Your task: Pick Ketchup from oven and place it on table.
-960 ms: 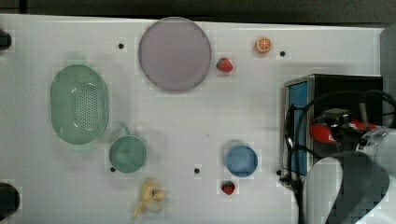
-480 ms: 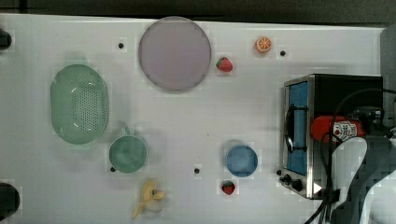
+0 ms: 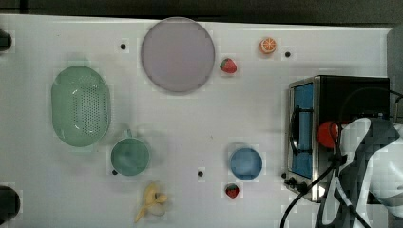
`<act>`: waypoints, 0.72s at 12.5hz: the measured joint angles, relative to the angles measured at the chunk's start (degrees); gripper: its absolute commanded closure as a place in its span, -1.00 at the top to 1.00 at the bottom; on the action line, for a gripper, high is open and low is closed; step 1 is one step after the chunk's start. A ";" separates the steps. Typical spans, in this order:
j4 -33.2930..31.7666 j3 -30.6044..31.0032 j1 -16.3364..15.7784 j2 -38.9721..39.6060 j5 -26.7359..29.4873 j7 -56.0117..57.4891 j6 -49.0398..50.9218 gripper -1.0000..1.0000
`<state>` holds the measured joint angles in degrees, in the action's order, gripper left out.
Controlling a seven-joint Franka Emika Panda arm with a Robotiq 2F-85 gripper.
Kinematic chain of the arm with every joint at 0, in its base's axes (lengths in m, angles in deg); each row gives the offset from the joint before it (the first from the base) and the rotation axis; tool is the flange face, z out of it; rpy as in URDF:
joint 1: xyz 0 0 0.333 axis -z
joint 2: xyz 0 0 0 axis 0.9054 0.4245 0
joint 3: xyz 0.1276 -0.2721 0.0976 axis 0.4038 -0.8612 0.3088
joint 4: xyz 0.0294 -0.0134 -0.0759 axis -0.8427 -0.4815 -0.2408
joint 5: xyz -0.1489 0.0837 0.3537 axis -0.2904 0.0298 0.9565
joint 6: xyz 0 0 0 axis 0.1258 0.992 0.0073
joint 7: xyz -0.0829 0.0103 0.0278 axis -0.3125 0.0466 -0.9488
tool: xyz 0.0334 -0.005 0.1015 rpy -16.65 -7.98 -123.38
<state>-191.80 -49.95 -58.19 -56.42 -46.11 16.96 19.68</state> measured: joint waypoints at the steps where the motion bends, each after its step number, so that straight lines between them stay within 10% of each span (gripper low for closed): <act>1: -0.11 0.00 0.01 0.46 1.00 0.00 0.08 1.00; 5: 0.00 0.73 -0.21 0.80 1.93 -0.98 0.39 0.93; 9: 0.17 0.84 -0.35 1.50 4.18 -1.06 -0.48 0.29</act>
<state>-191.63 -49.11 -58.54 -54.92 -41.92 15.90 19.20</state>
